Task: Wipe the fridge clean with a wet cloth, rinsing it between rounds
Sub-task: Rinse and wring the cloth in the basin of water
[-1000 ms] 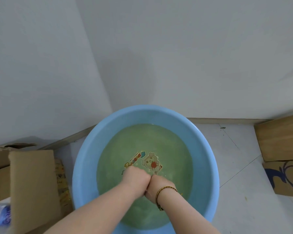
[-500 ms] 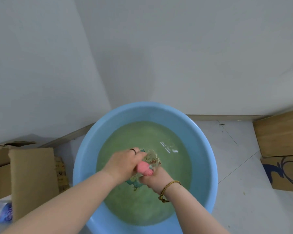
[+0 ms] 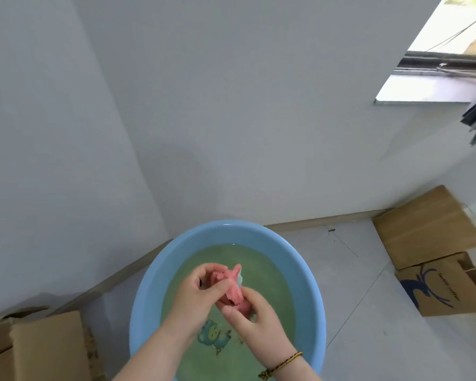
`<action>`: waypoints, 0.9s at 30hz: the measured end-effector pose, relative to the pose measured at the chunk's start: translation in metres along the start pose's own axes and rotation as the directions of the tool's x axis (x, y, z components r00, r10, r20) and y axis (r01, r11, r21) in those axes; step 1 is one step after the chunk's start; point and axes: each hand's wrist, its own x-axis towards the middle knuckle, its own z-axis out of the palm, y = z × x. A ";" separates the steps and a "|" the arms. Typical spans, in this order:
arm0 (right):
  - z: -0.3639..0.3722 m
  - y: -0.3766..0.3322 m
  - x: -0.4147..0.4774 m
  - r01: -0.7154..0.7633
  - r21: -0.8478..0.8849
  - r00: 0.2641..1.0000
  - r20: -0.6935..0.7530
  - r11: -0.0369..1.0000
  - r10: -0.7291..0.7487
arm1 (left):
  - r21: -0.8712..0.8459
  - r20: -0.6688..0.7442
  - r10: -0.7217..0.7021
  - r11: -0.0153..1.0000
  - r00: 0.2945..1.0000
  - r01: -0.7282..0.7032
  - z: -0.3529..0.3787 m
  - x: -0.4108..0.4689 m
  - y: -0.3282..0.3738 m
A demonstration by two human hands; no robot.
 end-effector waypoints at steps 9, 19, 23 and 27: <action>-0.046 -0.037 -0.032 0.116 -0.150 0.904 -0.393 0.982 -0.167 | 0.107 0.159 0.181 0.974 0.970 -0.200 0.037 -0.024 0.059; -0.139 -0.049 -0.103 0.153 -0.249 0.735 -0.618 0.956 -0.278 | 0.360 0.480 0.210 0.838 0.852 -0.410 0.101 -0.067 0.082; -0.196 -0.047 -0.158 0.171 -0.086 0.779 -0.598 0.981 -0.188 | 0.228 0.571 0.231 0.877 0.788 -0.422 0.148 -0.104 0.093; -0.254 -0.034 -0.231 0.151 0.207 0.804 -0.594 0.967 0.001 | 0.225 0.675 0.161 0.885 0.720 -0.408 0.209 -0.149 0.096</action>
